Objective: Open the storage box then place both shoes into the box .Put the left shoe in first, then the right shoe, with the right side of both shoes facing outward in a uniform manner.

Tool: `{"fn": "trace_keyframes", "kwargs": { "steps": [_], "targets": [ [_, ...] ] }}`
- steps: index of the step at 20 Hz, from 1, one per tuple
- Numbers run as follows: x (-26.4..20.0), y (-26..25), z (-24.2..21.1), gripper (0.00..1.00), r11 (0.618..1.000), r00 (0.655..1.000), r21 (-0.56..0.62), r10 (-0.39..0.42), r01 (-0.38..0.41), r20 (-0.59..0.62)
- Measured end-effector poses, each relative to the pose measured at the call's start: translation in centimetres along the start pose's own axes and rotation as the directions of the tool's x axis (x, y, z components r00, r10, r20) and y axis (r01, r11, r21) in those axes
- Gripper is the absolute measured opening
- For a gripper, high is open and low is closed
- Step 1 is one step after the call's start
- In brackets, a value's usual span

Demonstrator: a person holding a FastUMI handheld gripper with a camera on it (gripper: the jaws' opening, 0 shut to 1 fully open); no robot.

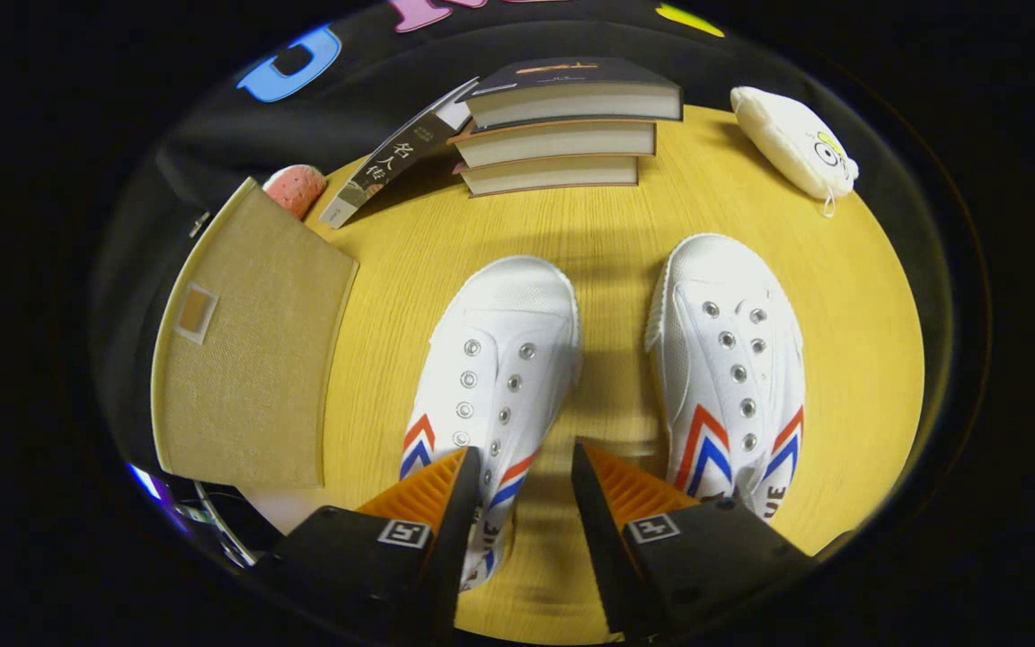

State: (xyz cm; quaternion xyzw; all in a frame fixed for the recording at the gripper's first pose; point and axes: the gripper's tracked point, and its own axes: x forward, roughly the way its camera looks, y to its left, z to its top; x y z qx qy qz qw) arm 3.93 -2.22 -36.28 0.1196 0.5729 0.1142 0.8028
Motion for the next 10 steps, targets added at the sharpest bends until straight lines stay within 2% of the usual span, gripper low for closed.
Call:
{"fn": "trace_keyframes", "kwargs": {
  "steps": [1,2,6,9,10],
  "targets": [
    [0.06,0.2,-0.08,0.48,1.0,1.0,0.017,0.013,-0.012,-0.008],
    [0.09,0.21,0.01,0.42,1.0,1.0,0.024,0.014,-0.014,-0.011],
    [0.06,0.14,-0.05,0.3,0.999,1.0,0.032,0.013,-0.013,-0.017],
    [0.11,-0.08,-0.12,0.29,0.998,1.0,0.061,0.01,-0.01,0.002],
    [0.05,-0.14,-0.16,0.2,0.996,1.0,0.091,0.015,-0.015,0.003]
  ]
}}
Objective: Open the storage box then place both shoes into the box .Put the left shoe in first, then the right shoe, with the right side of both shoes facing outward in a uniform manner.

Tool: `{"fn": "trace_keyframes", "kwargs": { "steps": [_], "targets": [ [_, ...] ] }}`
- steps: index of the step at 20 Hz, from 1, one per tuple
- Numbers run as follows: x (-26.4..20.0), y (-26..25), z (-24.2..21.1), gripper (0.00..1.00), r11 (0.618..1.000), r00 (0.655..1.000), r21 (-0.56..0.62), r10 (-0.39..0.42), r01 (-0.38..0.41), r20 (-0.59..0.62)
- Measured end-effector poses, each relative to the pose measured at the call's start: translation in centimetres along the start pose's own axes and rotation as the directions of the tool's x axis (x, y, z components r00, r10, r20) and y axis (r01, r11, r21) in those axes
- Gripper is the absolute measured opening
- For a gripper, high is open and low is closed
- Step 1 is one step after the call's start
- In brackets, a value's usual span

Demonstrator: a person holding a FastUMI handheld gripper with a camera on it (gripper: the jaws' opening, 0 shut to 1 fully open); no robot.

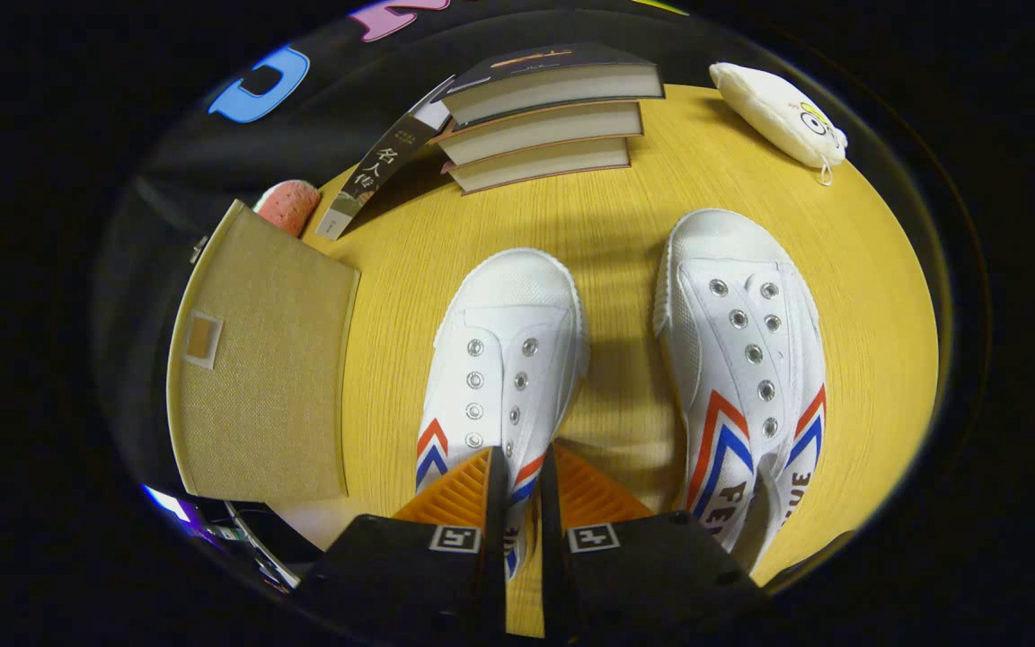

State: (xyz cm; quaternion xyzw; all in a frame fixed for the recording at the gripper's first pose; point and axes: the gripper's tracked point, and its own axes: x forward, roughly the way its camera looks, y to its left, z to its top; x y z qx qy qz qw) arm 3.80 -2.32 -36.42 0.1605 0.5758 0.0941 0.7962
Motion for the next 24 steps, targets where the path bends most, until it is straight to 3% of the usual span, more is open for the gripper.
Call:
{"fn": "trace_keyframes", "kwargs": {
  "steps": [3,13,24],
  "targets": [
    [-0.1,-0.1,0.0,0.09,0.994,1.0,0.105,0.03,-0.03,-0.001],
    [-3.1,1.8,-0.2,0.08,0.993,0.998,0.106,0.04,-0.046,0.057],
    [-10.5,6.3,1.3,0.08,0.96,0.967,0.2,0.155,-0.195,0.202]
  ]
}}
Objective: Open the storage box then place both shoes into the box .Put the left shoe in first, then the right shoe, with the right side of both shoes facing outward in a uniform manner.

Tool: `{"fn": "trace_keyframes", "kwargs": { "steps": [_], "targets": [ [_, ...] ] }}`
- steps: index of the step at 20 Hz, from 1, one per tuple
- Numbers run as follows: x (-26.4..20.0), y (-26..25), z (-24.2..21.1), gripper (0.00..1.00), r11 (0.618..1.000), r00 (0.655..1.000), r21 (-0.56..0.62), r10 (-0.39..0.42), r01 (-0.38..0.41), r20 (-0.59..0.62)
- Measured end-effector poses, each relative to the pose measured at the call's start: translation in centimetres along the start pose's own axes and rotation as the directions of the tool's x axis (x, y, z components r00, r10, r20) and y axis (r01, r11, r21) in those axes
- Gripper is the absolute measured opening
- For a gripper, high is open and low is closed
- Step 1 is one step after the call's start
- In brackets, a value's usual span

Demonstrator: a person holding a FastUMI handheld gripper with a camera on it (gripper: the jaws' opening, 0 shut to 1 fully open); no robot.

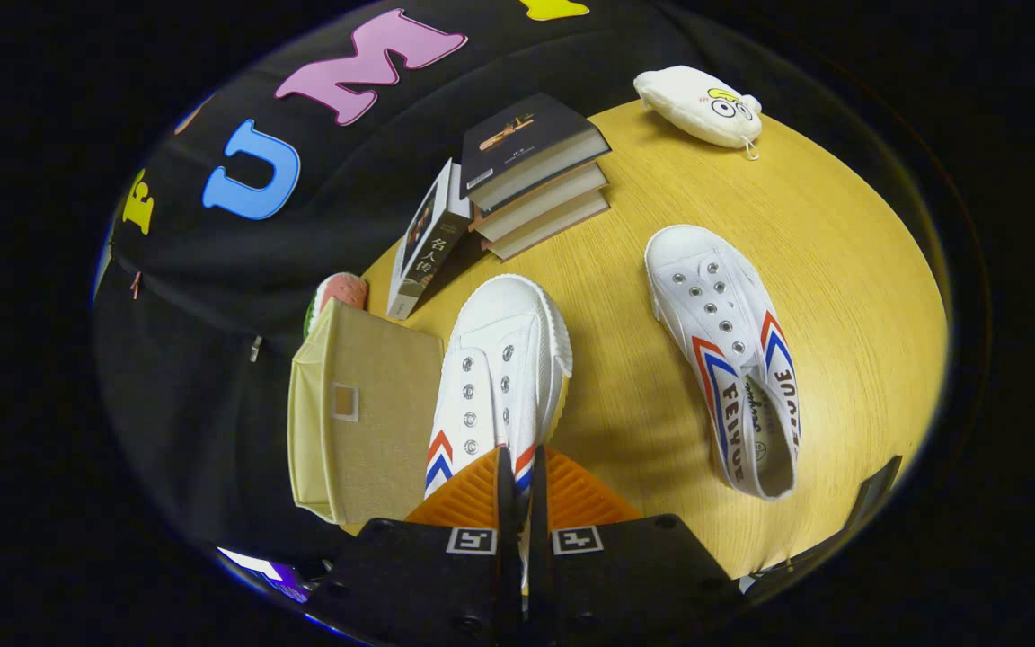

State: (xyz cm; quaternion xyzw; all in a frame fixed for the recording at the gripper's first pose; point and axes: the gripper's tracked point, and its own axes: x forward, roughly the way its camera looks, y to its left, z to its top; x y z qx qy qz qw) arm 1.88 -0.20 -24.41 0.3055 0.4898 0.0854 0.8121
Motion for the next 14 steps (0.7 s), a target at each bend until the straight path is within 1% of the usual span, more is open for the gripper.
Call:
{"fn": "trace_keyframes", "kwargs": {
  "steps": [4,8,11,14],
  "targets": [
    [-3.2,4.1,1.2,0.08,0.997,0.997,-0.029,0.068,-0.067,0.042],
    [-5.9,9.3,2.1,0.08,0.987,0.985,-0.066,0.153,-0.148,0.075],
    [-6.1,13.6,2.2,0.08,0.975,0.975,-0.08,0.213,-0.207,0.066],
    [-4.4,17.7,1.5,0.08,0.965,0.969,-0.103,0.246,-0.242,0.03]
  ]
}}
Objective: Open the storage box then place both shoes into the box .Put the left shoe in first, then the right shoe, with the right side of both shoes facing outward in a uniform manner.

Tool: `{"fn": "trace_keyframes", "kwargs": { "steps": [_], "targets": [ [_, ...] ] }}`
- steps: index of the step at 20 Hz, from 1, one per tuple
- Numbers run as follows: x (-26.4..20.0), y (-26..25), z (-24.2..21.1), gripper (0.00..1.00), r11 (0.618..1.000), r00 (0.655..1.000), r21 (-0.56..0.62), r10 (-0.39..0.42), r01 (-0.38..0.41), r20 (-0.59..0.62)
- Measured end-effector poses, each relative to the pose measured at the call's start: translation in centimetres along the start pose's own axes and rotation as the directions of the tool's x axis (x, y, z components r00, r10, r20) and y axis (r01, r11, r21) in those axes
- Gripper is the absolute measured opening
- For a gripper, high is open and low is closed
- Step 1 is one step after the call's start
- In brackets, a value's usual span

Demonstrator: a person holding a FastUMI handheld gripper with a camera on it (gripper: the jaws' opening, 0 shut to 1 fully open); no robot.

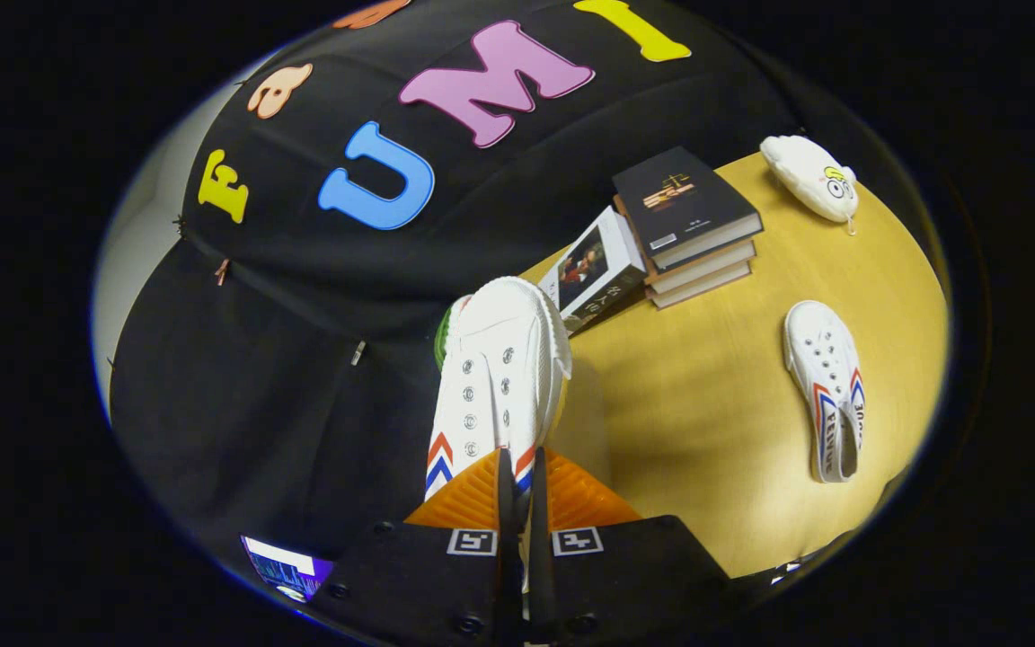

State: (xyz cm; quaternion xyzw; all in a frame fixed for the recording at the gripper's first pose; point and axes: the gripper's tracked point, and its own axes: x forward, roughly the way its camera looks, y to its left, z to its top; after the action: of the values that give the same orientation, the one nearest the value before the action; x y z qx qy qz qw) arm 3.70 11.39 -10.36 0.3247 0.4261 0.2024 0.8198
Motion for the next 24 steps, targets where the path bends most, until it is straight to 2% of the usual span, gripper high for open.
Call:
{"fn": "trace_keyframes", "kwargs": {
  "steps": [6,12,15,18,21,24],
  "targets": [
    [8.6,5.1,-4.0,0.08,1.0,0.995,-0.012,0.024,-0.025,-0.096],
    [15.6,5.5,-6.5,0.08,1.0,0.985,-0.013,-0.028,0.026,-0.168],
    [17.4,4.3,-8.0,0.08,0.997,0.978,-0.035,-0.079,0.074,-0.194],
    [18.3,4.3,-8.4,0.08,0.996,0.978,-0.035,-0.09,0.085,-0.19],
    [19.3,2.9,-9.3,0.08,0.989,0.974,-0.096,-0.126,0.109,-0.19],
    [20.5,0.9,-11.2,0.07,0.979,0.95,-0.125,-0.189,0.162,-0.247]
  ]
}}
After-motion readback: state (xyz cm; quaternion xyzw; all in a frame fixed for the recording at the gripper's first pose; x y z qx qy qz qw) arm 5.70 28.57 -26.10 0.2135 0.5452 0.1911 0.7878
